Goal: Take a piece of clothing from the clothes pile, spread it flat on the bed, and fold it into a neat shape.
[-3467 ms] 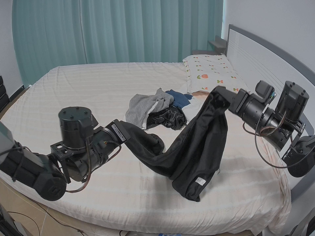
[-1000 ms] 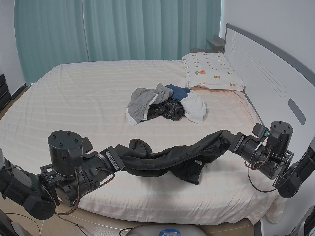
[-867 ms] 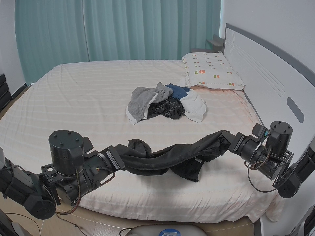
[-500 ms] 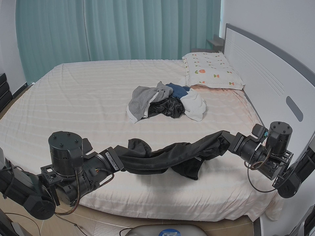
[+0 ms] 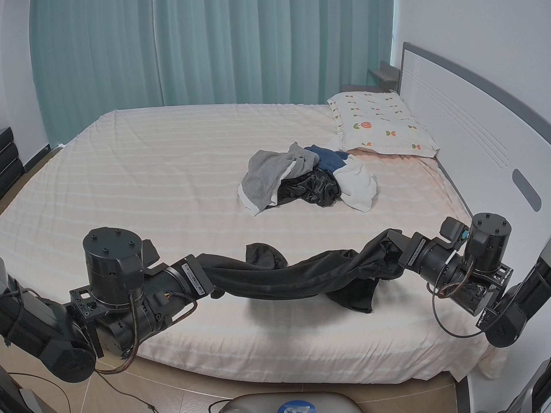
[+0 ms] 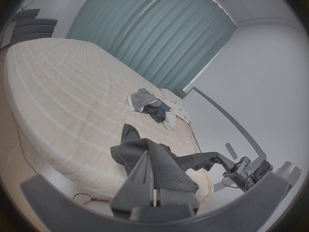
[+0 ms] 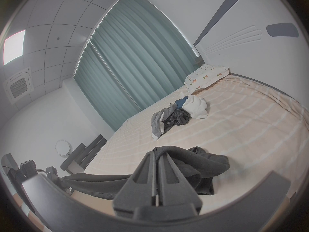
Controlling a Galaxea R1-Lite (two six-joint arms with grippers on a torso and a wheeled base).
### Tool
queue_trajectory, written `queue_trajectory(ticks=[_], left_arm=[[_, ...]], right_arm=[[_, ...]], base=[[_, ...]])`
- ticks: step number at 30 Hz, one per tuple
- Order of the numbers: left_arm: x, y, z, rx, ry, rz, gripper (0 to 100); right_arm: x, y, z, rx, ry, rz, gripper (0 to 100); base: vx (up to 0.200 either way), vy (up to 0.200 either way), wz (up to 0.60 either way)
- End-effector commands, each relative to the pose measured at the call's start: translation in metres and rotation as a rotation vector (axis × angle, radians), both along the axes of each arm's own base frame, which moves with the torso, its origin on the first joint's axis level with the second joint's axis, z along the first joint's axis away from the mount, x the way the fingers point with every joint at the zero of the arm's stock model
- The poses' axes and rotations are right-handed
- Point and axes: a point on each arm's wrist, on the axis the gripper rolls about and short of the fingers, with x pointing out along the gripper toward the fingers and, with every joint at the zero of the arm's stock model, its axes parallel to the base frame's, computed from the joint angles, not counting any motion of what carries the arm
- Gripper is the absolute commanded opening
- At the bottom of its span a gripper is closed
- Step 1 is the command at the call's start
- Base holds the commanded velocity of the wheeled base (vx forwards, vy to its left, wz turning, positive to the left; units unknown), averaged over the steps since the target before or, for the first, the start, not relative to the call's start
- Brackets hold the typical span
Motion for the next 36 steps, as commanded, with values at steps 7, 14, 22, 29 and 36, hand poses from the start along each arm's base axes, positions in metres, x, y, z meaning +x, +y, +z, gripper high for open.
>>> queue_trajectory(ticks=[7,14,22,29,36], left_arm=[[0.0,0.002,0.002,-0.003,-0.007,0.008,0],[-0.005,0.006,0.015,-0.027,-0.051,0.025,0],[-0.006,0.006,0.014,-0.014,-0.038,0.028,0],[-0.004,0.006,0.012,0.031,-0.046,0.042,0],[-0.003,0.007,0.012,0.052,-0.056,0.065,0]], right_arm=[[0.001,-0.001,-0.001,0.0,0.004,-0.007,0],[0.0,-0.002,0.003,0.004,-0.014,-0.011,0],[0.004,-0.002,0.005,-0.043,-0.089,-0.099,0],[0.003,-0.001,0.006,-0.04,-0.106,-0.099,0],[0.003,0.0,0.008,-0.029,-0.113,-0.094,0]], base=[[0.0,0.2,0.0],[0.0,0.2,0.0],[0.0,0.2,0.0],[0.0,0.2,0.0],[0.0,0.2,0.0]])
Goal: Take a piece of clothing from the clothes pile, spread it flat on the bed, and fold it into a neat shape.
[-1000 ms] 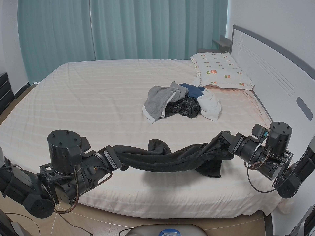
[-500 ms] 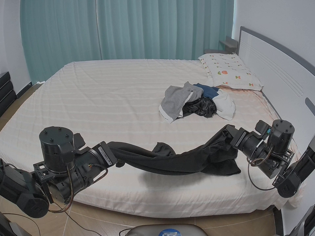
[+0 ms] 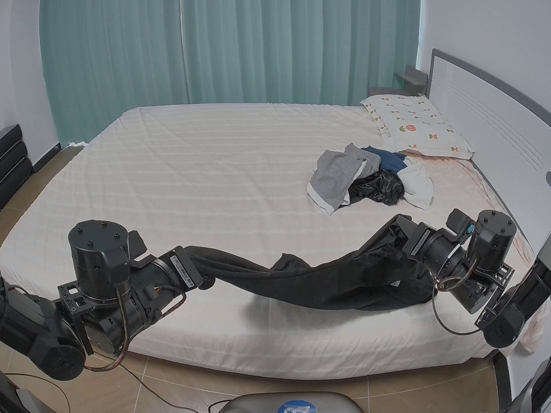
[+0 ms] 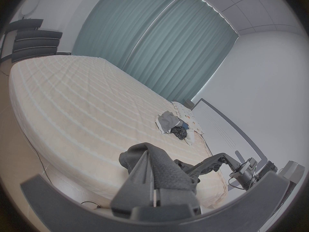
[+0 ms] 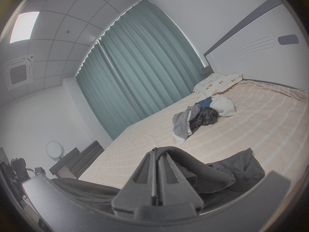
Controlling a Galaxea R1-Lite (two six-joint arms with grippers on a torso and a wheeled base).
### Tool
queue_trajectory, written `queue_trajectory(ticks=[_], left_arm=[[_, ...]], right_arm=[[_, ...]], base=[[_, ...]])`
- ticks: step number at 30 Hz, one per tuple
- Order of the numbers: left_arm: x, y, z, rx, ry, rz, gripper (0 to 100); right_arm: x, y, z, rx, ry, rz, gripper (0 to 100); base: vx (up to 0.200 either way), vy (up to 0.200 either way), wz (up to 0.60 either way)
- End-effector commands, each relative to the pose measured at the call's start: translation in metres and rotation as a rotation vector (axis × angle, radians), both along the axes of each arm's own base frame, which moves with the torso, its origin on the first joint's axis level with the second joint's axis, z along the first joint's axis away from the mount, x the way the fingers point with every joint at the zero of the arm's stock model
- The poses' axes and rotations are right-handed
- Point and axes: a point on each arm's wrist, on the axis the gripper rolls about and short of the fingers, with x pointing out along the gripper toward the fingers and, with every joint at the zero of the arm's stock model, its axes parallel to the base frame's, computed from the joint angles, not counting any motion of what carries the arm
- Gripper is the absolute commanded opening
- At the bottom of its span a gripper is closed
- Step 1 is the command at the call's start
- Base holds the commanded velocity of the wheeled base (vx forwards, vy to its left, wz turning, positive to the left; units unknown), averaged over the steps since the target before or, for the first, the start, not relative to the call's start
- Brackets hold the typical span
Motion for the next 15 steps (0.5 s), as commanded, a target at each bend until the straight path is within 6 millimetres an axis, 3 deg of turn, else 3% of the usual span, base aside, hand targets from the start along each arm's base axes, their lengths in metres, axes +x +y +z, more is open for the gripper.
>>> queue_trajectory(ticks=[1,15], left_arm=[[0.0012,-0.0002,-0.0005,0.002,0.0,0.001,0],[-0.0006,-0.0004,-0.0005,0.003,0.001,-0.002,0]], right_arm=[[0.0002,0.0007,0.0013,0.011,-0.008,0.008,0],[-0.0008,0.0016,0.0017,0.026,-0.052,0.011,0]], base=[[0.0,0.2,0.0],[0.0,0.2,0.0]])
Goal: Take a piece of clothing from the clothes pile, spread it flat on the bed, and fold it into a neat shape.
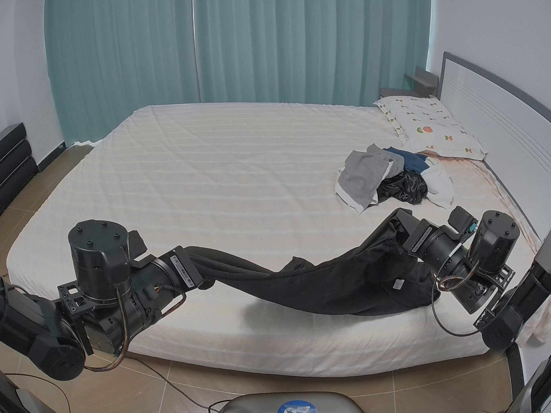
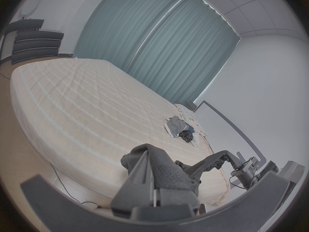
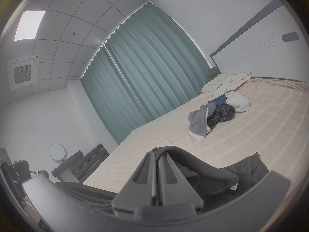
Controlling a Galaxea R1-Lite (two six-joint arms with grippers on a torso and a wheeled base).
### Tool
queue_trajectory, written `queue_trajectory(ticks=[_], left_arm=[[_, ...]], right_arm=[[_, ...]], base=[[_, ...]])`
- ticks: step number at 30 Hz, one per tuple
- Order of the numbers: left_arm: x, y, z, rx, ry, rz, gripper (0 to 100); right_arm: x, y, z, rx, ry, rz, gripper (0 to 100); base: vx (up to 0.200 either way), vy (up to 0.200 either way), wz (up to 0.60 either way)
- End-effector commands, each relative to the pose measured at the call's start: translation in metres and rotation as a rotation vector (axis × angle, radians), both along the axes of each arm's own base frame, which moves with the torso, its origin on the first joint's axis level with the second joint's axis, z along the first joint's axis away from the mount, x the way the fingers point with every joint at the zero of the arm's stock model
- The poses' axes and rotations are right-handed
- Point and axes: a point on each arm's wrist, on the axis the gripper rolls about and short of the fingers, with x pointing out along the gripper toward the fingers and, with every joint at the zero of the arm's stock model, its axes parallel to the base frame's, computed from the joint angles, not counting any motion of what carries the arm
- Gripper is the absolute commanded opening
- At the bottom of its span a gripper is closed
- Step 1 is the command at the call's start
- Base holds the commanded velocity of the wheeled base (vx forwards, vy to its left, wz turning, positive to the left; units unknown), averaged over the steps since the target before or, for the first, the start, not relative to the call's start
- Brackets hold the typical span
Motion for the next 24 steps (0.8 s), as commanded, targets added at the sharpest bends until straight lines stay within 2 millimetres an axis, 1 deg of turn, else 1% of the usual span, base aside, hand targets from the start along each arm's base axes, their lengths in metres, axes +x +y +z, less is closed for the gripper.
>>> queue_trajectory(ticks=[1,24], left_arm=[[-0.0005,-0.0006,-0.0012,0.001,0.004,-0.002,0],[-0.001,-0.002,-0.0034,0.007,0.011,-0.005,0]], right_arm=[[-0.0001,0.0003,-0.0009,0.0,0.003,0.002,0],[0.0001,0.0005,-0.0006,0.01,0.005,0.006,0]], base=[[0.0,0.2,0.0],[0.0,0.2,0.0]])
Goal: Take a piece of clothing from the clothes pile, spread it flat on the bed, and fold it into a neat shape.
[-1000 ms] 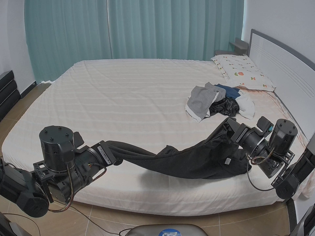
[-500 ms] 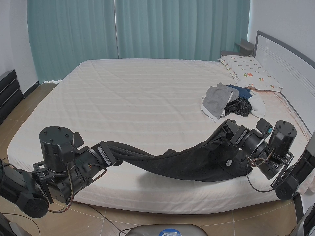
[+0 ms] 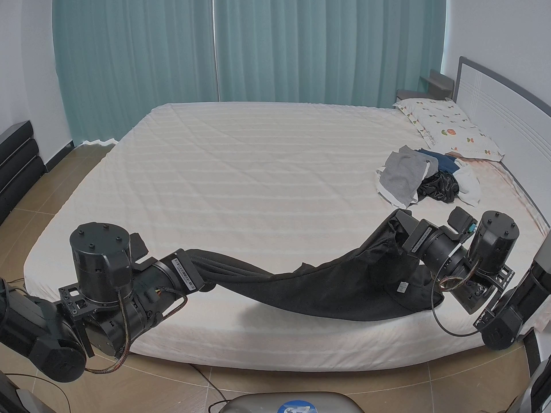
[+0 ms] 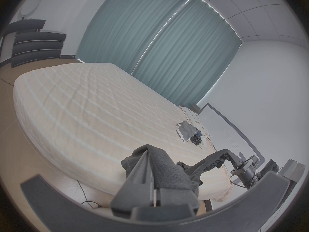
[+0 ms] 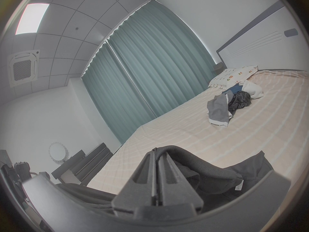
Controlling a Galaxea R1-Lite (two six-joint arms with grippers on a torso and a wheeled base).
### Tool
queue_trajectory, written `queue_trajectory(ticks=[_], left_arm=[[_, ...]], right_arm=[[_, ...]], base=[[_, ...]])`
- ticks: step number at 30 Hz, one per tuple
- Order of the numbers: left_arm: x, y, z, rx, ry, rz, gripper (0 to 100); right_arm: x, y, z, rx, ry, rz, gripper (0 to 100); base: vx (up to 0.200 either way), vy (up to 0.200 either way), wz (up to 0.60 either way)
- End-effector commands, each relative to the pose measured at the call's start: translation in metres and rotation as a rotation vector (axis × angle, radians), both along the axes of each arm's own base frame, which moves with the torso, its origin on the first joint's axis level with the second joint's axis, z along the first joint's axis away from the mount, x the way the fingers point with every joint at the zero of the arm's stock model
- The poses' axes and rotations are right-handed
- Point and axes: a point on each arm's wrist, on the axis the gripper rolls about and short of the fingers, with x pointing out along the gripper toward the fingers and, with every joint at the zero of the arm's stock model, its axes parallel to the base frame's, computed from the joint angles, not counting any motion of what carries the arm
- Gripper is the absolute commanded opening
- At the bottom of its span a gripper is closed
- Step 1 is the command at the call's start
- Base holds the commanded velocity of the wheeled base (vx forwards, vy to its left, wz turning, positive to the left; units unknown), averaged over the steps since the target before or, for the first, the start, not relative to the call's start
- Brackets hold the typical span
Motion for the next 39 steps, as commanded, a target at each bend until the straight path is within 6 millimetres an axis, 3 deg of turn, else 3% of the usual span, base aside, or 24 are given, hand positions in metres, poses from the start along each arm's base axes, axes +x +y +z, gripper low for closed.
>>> queue_trajectory(ticks=[1,8,17,25,33,39], left_arm=[[0.0,-0.001,-0.002,0.002,0.006,-0.001,0],[0.0,-0.001,-0.003,0.004,0.009,-0.001,0],[0.001,-0.001,-0.006,0.009,0.022,-0.009,0],[-0.002,-0.004,-0.004,-0.003,0.018,-0.024,0],[-0.012,-0.013,-0.003,0.004,0.017,-0.067,0],[-0.023,-0.004,0.025,-0.057,-0.072,-0.069,0]], right_arm=[[0.0,0.0,0.0,0.002,-0.001,0.002,0],[0.0,0.0,0.0,-0.001,0.001,0.002,0],[-0.001,0.0,-0.001,-0.002,0.003,0.003,0],[-0.006,-0.002,-0.003,-0.01,0.016,0.016,0],[-0.033,-0.009,0.02,-0.003,-0.05,0.11,0],[-0.048,-0.016,0.05,0.001,-0.176,0.106,0]], base=[[0.0,0.2,0.0],[0.0,0.2,0.0],[0.0,0.0,0.0],[-0.2,0.0,0.0],[-0.2,0.0,0.0],[-0.067,0.0,0.0]])
